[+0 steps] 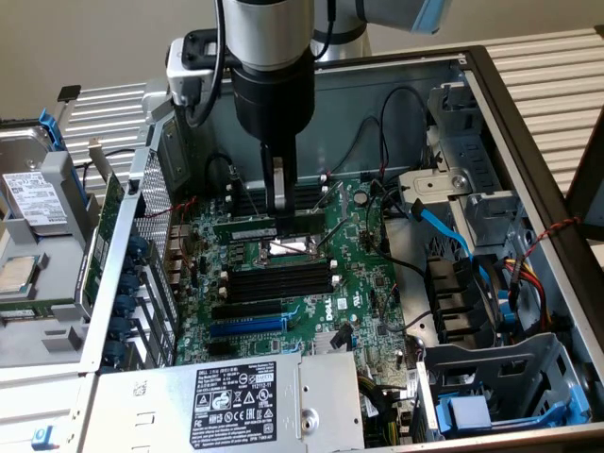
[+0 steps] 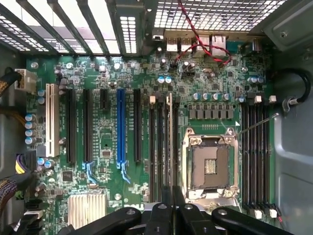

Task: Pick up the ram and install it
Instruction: 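Insert the ram into the slot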

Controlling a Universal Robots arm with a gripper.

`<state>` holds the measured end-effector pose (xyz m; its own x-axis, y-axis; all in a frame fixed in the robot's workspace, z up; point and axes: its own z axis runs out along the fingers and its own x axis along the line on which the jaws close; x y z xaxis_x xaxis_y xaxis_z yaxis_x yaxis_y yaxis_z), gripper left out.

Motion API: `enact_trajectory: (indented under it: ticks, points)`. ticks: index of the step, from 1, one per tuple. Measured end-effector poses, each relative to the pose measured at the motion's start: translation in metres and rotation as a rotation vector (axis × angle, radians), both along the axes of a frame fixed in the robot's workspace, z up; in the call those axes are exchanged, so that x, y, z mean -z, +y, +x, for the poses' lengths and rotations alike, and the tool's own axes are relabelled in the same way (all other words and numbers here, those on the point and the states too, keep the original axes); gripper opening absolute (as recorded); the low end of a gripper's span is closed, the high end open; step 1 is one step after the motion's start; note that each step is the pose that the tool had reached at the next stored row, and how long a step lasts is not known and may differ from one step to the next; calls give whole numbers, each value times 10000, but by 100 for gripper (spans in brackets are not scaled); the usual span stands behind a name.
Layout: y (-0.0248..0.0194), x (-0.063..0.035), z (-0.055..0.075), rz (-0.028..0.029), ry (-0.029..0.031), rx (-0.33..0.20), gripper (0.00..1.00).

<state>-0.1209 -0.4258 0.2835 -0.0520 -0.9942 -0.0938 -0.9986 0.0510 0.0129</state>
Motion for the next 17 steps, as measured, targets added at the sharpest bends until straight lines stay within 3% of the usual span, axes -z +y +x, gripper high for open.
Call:
enact_trajectory:
  ticks: [17]
  points:
    - [-28,150,37,-44,2,-98,12]
